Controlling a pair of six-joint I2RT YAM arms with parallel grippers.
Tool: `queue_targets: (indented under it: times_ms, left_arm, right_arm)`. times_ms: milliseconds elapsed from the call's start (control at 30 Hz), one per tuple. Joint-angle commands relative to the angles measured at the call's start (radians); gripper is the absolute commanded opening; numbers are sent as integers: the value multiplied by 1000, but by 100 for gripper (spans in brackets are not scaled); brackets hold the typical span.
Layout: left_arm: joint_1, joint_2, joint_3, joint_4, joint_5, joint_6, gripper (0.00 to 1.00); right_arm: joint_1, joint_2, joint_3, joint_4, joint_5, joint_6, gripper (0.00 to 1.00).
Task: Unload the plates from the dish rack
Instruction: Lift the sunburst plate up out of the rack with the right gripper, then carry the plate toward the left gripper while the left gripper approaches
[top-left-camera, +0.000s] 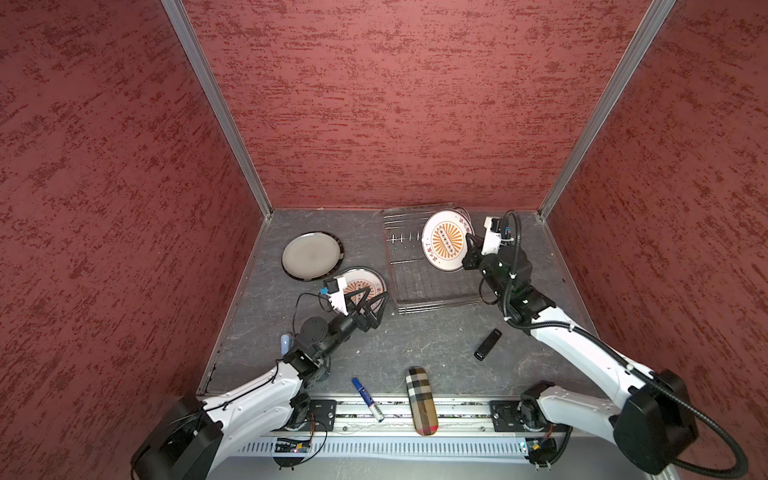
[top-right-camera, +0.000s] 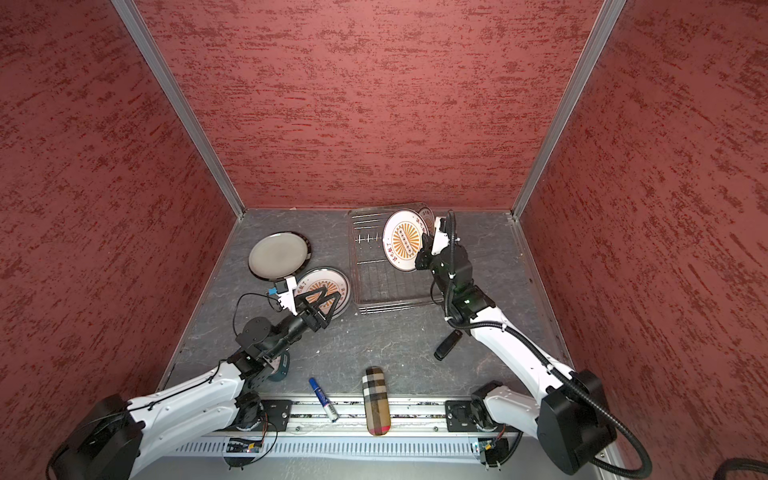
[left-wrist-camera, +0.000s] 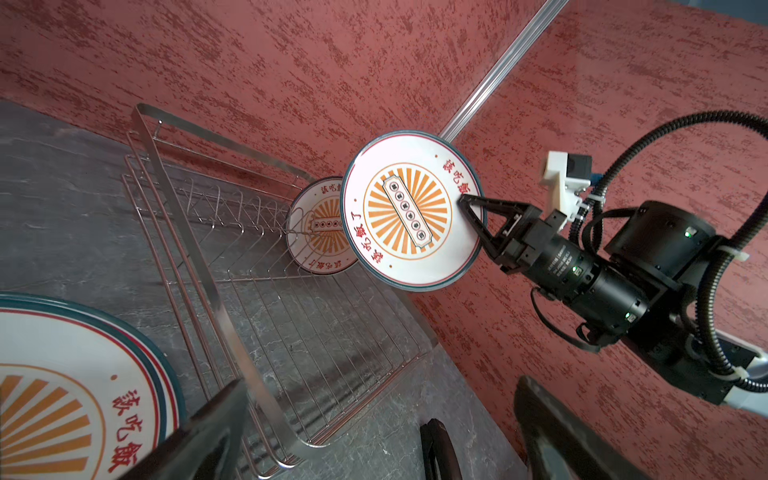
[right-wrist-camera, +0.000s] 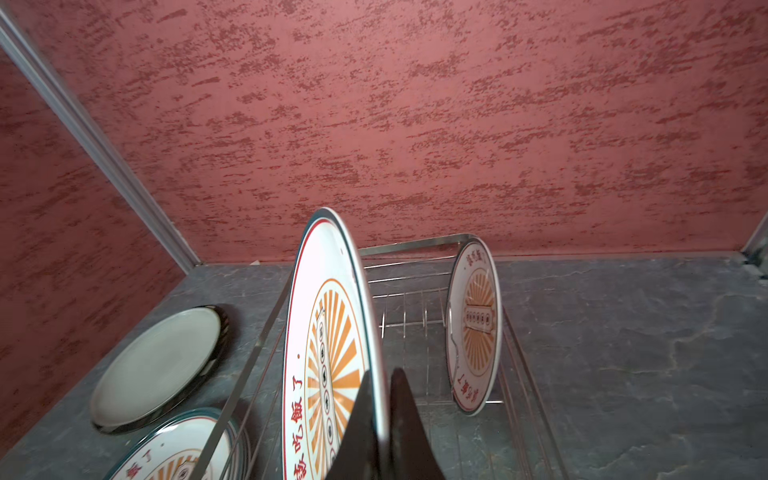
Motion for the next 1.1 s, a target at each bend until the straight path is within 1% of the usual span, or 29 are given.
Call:
queue_targets:
  times_ms: [0,133,300,433,533,667,733,867,933,1067]
  left_arm:
    - [7,-47,-25,-54,-49,8,99]
    - [4,-70,-31,-53,-37,-7,99]
    - [4,-46,-22,-42,-31,-13,99]
    - [2,-10,-25,10,-22,-27,99]
    - [0,19,-2,15,32,-20,99]
    - [-22,70,10,75,48,-27,100]
    - [-41,94,17,97,44,-4,100]
    - [-110,133,69,54,-6,48,99]
    - [-121,156,85,46,-6,51,99]
    - [-122,200,92,93,4,38,99]
  right_arm:
    - [-14,-58,-38,152,-153,82,0]
    - [-23,-97,-106,222,-246,146,0]
    - [-26,-132,-170,283,-281,186,0]
    - [-30,-167,-245,368,-319,237,0]
    - [-32,-179,-281,412,-352,258,0]
    - [-35,-178,-311,445,-395,275,0]
    - [-36,-179,-349,497,-408,301,0]
    - [-38,-173,-407,599,-440,340,0]
    - [-38,-164,-429,646,-462,365,0]
    - [-38,-129,-461,746,-509,405,0]
